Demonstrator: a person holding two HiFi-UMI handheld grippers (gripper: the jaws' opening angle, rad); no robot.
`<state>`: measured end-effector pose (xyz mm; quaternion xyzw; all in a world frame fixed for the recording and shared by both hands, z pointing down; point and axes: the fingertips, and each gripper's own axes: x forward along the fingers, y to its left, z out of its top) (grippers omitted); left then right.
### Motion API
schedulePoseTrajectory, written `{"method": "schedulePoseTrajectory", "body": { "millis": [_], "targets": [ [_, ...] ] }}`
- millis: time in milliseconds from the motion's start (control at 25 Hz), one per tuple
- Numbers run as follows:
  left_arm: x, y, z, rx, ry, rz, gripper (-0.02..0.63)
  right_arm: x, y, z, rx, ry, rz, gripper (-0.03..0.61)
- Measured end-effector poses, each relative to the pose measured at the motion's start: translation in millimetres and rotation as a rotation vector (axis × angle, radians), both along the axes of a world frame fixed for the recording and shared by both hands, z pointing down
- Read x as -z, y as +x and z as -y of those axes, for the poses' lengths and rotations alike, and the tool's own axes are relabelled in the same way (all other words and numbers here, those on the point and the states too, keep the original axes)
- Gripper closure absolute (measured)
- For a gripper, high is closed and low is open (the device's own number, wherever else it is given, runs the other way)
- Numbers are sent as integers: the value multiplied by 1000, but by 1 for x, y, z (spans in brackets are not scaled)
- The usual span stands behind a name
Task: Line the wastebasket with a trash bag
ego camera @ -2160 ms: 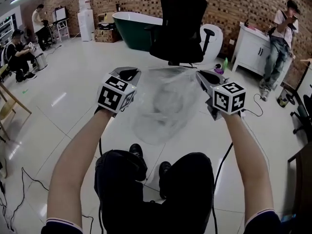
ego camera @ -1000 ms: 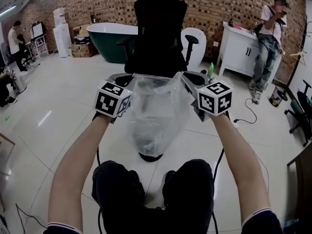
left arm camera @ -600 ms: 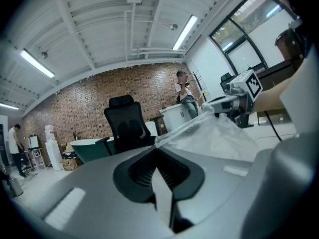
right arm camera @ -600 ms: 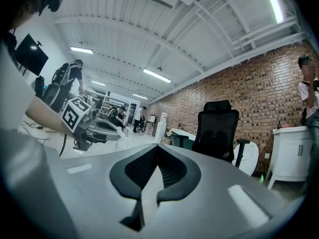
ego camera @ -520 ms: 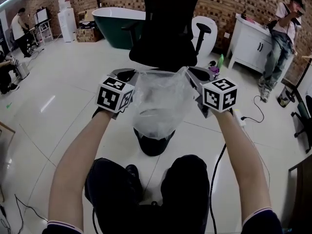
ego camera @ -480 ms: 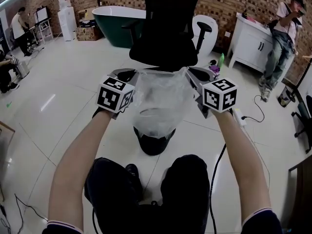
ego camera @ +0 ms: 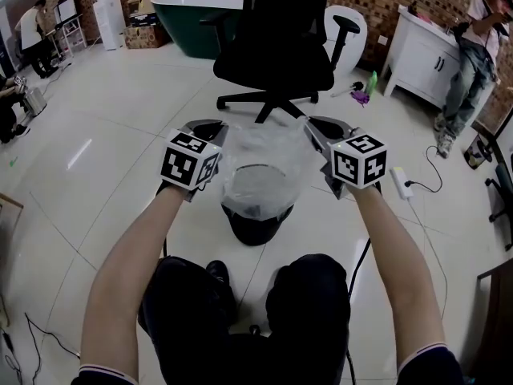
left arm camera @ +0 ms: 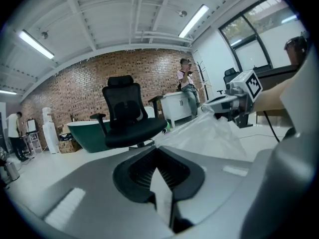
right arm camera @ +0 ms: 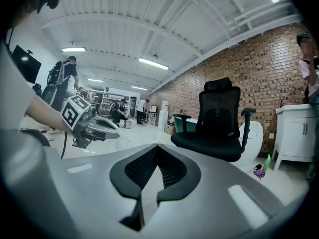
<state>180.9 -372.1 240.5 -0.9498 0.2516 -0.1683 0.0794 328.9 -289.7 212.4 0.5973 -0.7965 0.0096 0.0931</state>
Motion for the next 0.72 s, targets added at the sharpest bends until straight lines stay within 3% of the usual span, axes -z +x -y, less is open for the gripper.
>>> {"method": "schedulePoseTrajectory", "body": {
  "millis": [720],
  "targets": [
    [-105,-2,18,0,-135,85,601,-109,1,33,15,-161,49,577]
  ]
}}
